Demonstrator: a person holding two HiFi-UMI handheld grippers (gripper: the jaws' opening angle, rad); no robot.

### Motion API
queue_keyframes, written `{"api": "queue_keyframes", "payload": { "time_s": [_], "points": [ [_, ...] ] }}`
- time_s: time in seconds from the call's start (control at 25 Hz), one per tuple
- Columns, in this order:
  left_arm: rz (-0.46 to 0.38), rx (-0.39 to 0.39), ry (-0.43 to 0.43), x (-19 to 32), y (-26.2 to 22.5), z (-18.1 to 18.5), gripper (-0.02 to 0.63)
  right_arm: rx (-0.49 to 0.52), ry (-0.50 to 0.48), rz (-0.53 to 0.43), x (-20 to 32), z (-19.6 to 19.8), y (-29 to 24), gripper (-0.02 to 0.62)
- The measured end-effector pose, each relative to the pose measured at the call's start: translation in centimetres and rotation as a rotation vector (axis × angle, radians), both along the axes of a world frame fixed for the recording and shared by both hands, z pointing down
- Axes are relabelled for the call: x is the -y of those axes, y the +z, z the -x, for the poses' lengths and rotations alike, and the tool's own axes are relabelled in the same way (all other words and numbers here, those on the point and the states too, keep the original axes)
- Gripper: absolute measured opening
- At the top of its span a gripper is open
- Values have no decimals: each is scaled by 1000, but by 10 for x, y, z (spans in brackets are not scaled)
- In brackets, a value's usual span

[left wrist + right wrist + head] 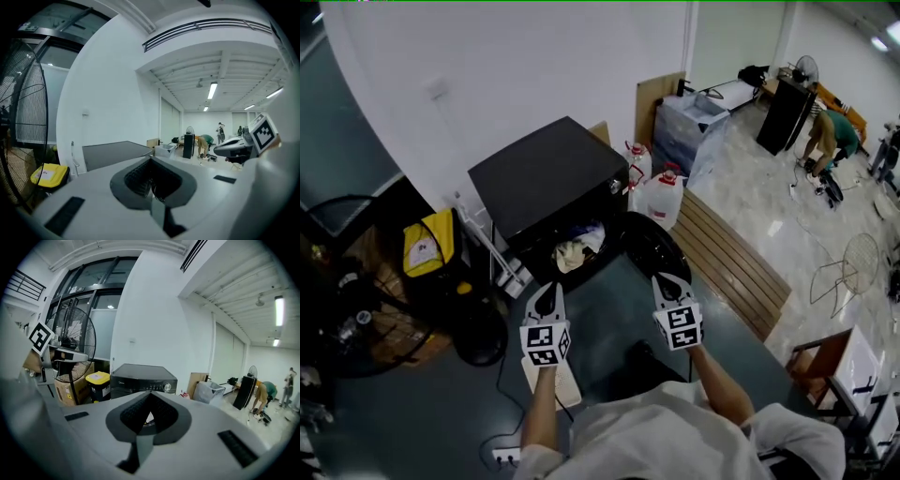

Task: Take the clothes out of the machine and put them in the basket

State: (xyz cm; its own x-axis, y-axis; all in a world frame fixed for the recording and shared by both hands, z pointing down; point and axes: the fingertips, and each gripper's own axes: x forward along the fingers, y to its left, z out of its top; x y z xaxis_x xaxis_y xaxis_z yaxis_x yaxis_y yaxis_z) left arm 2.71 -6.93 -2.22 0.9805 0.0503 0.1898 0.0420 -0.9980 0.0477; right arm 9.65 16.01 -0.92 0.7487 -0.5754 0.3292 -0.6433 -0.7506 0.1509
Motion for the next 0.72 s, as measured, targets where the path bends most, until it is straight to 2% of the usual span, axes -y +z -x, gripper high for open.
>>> {"api": "queue_keyframes", "payload": {
  "time_s": [0.32,0.72],
  "points": [
    [21,64,-66,15,32,-30,18,49,-79,18,24,-42,28,22],
    [45,154,-161,20,79,-100,18,140,-209,40,56,-123,77,23]
  ]
}}
